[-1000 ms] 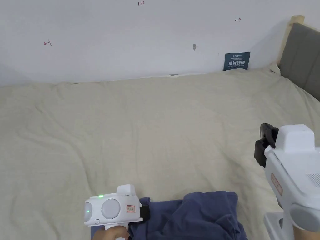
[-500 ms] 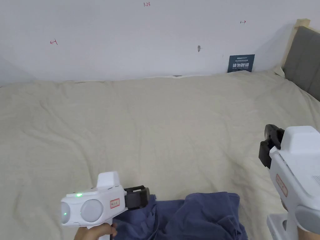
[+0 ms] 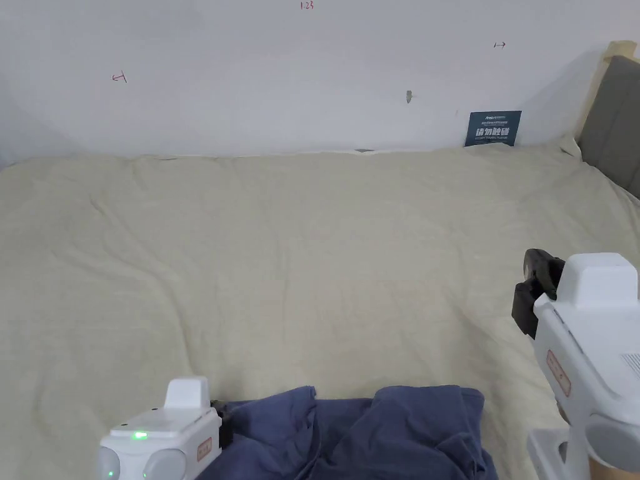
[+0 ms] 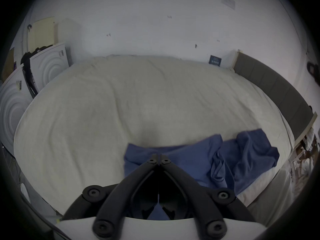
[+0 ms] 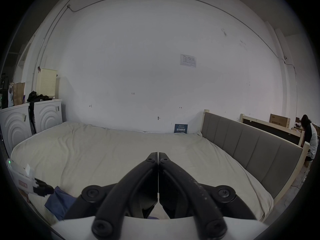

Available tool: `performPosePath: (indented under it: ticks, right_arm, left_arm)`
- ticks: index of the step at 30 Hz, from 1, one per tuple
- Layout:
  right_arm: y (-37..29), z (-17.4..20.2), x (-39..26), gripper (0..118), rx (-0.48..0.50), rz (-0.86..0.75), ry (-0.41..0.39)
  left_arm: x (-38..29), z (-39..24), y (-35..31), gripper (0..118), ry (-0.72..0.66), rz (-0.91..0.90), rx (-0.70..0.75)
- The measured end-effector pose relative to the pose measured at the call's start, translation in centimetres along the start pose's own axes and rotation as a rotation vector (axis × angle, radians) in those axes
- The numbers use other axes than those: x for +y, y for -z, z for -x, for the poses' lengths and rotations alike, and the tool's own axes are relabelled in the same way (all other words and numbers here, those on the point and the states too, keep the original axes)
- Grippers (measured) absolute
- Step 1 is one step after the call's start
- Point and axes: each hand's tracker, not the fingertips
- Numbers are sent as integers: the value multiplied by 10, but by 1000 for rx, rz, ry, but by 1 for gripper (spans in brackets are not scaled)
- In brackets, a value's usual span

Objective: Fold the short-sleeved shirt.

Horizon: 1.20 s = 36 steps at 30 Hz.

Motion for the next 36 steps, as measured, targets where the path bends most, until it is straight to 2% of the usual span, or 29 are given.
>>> performPosePath:
  ticks: [7, 13, 18, 22, 26, 30, 32, 34, 36]
  right_arm:
    - [0, -10, -2, 3, -22, 10, 4]
    - [-2, -22, -6, 3, -45, 23, 4]
    - [-4, -29, -6, 3, -63, 28, 7]
    - [-6, -30, -5, 3, -68, 25, 8]
    - [-7, -27, -2, 3, -61, 21, 3]
    - [-7, -22, 1, 3, -47, 14, 3]
    - [-7, -20, 1, 3, -37, 9, 9]
    - [-6, -17, 2, 3, -28, 8, 14]
    - [-7, -11, 4, 3, -23, 10, 13]
  left_arm:
    - [-26, -62, 30, 0, 93, 123, -107]
    - [-35, -106, 40, 0, 170, 126, -122]
    - [-36, -112, 45, 0, 208, 130, -118]
    - [-27, -101, 38, 0, 151, 132, -147]
    - [-2, -77, 4, 0, -7, 19, -242]
    - [21, -29, -16, 1, -165, -3, -321]
    - [27, 4, -17, 4, -273, 38, -371]
    - [26, 33, -15, 15, -353, 56, -381]
    - [23, 57, -13, 45, -381, 73, -362]
